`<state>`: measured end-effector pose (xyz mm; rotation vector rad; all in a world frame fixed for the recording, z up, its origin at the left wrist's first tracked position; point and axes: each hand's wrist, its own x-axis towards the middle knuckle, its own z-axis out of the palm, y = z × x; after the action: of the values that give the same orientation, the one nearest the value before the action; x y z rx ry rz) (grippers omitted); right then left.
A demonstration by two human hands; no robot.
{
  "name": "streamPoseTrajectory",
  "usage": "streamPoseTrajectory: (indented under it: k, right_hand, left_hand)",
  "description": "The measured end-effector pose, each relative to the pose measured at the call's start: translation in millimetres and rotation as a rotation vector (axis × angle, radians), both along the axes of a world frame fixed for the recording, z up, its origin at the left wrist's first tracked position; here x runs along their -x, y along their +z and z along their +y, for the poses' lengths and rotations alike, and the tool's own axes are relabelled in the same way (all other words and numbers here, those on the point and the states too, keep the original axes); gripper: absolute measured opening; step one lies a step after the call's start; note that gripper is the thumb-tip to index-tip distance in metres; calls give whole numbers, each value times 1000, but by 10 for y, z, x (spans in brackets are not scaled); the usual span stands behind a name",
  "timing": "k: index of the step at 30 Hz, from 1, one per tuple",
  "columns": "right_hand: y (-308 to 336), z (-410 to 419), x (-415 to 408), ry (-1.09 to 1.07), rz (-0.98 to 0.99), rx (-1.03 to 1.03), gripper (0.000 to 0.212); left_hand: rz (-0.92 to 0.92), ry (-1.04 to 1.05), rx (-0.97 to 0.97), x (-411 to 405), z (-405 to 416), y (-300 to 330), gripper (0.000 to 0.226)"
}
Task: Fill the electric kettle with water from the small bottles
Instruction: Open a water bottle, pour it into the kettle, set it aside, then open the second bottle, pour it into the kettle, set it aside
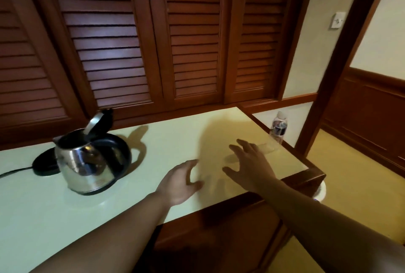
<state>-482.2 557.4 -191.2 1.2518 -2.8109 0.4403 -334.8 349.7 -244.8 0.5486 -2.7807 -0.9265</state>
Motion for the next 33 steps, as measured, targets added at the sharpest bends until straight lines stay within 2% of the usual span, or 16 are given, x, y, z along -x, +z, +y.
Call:
streamPoseTrajectory:
  k: [7,15,20,25,33]
  right_hand:
    - [-97,-824,-829,251,-66,-88,74]
    - [-233,-1831,-2009,450,-101,-101,71]
    - [-403,-2372,-2536,574,-194,-91,71]
    - [-520,-2736,-2924,685,-146,-108,71]
    - [-751,-2937,-2989,681,-92,-131,78]
  left_hand:
    - [61,51,109,-965,-554,45,58]
    - [166,215,-6,-2248,-1120,4,52]
    - [173,391,32,-3028,-1447,-29,47]
    - [153,516,60,-3632,-1586,-18,47]
    - [181,715,98,-4239,-1644,-39,52]
